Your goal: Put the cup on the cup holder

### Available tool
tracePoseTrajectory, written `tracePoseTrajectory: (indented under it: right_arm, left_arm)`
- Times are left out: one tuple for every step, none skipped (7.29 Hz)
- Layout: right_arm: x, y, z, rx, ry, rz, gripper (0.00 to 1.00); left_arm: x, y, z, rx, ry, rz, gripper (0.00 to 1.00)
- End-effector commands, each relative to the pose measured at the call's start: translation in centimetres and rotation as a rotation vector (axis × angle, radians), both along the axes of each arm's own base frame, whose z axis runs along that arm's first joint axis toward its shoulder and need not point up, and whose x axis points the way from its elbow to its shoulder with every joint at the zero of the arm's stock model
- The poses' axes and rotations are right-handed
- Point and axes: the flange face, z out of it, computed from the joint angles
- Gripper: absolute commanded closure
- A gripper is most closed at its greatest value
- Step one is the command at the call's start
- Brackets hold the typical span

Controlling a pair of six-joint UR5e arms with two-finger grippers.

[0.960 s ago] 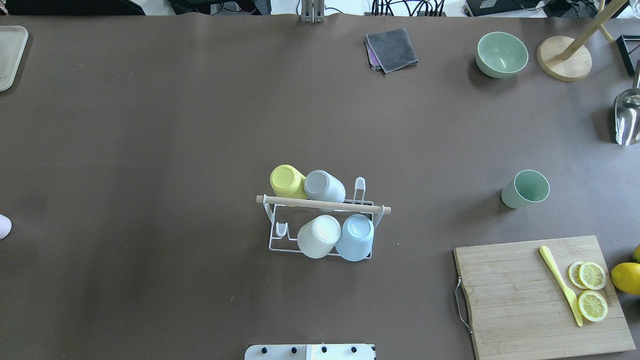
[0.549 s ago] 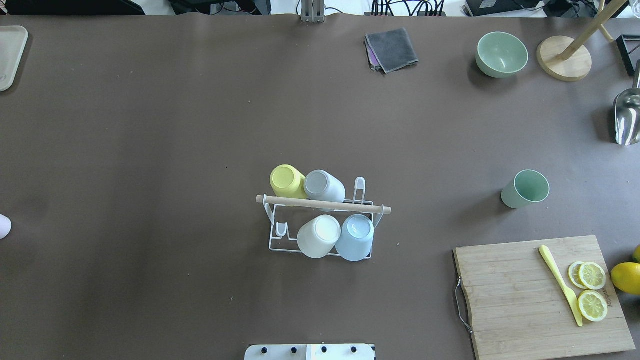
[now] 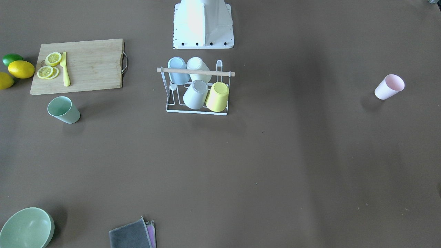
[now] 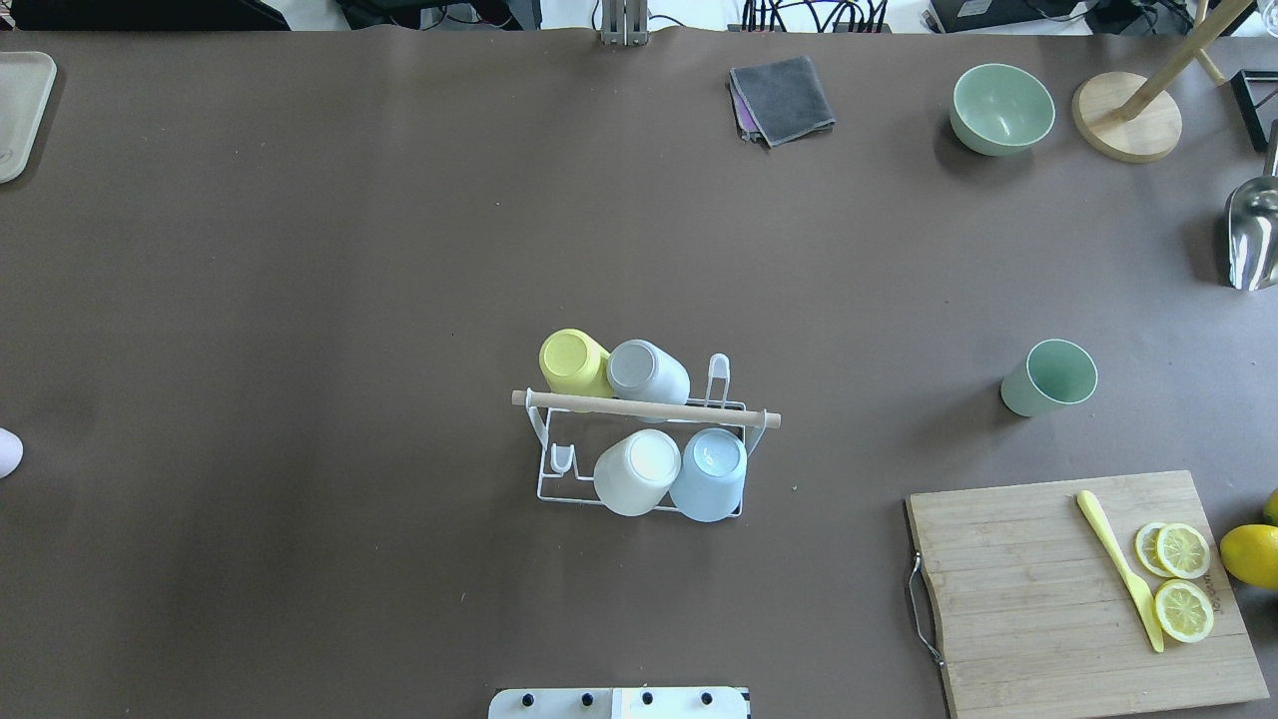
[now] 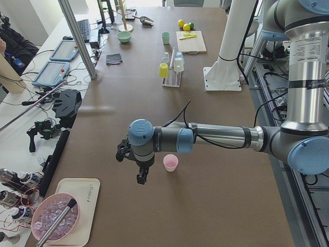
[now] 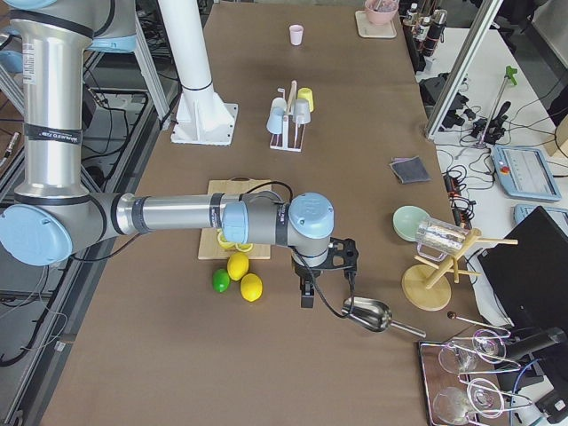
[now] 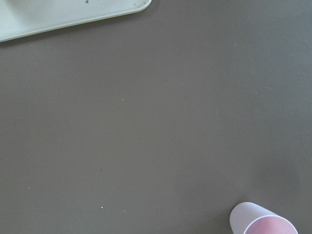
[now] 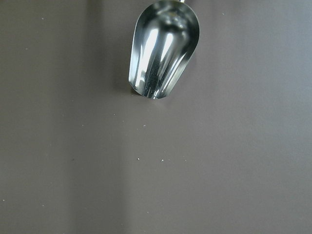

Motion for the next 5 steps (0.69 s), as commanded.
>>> tracePoseTrajectory:
  right_arm:
    - [0.0, 0.0, 0.1, -0.001, 0.0, 0.0, 0.0]
    - [0.0, 0.0, 0.1, -0.001, 0.0, 0.0, 0.0]
    - [0.0, 0.0, 0.0, 0.001, 0.0, 0.0, 0.0]
    - [0.0, 0.0, 0.0, 0.001, -0.001, 0.0, 0.0]
    - [0.0, 0.0, 0.0, 0.001, -0.001, 0.0, 0.0]
  left_arm:
    - [1.6, -1.3, -1.1, 0.023, -0.006, 0.034, 0.02]
    - [1.8, -1.5, -1.7, 0.044, -0.065, 0.042, 0.02]
    - [1.6, -1.0, -3.4, 0.085, -0.087, 0.04, 0.02]
    - [1.5, -0.7, -4.5, 0.109, -0.087, 0.04, 0.02]
    - [1.6, -0.9, -4.8, 0.117, -0.089, 0.042, 0.02]
